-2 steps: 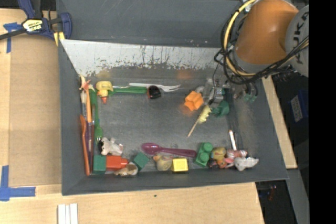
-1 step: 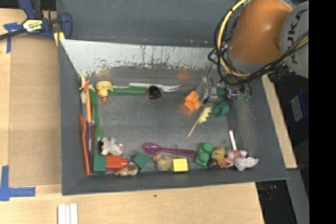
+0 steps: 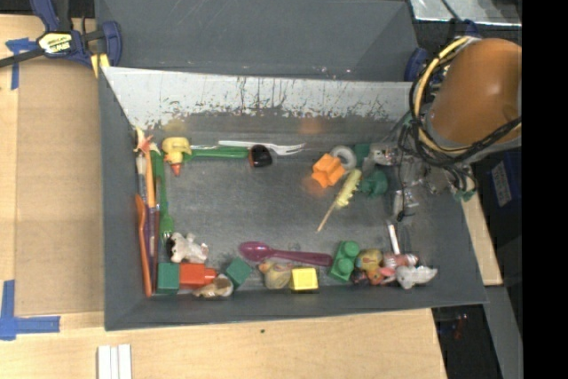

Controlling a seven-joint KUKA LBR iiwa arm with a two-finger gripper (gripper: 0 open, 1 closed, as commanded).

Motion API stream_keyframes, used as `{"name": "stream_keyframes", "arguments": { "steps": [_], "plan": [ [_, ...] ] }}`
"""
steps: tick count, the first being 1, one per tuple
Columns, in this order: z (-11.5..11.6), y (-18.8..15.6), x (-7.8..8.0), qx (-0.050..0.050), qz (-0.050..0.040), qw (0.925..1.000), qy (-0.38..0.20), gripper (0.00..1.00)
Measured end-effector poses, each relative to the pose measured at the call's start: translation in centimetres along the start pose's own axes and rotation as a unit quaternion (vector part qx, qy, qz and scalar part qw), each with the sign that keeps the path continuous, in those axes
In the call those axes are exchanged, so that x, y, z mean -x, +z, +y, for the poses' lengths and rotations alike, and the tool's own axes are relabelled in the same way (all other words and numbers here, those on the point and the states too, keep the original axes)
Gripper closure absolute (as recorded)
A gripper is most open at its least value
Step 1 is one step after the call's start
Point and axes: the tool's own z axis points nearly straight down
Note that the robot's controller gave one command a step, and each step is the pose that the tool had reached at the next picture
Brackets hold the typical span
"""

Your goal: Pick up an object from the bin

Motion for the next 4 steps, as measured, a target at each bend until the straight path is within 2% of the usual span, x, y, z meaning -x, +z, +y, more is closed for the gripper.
{"name": "stream_keyframes", "arguments": {
  "steps": [1, 2, 3, 4],
  "plan": [
    [0.3, -0.2, 0.2, 0.001, -0.0022, 1.0, -0.002, 0.0],
    [4.5, -2.4, 2.4, 0.0, -0.0035, 0.9997, -0.025, 0.0],
    [0.3, 4.5, 3.2, -0.001, -0.0073, 0.9996, 0.028, 1.0],
    [0.3, 4.4, 3.2, -0.001, -0.0072, 0.9996, 0.028, 1.0]
  ]
}}
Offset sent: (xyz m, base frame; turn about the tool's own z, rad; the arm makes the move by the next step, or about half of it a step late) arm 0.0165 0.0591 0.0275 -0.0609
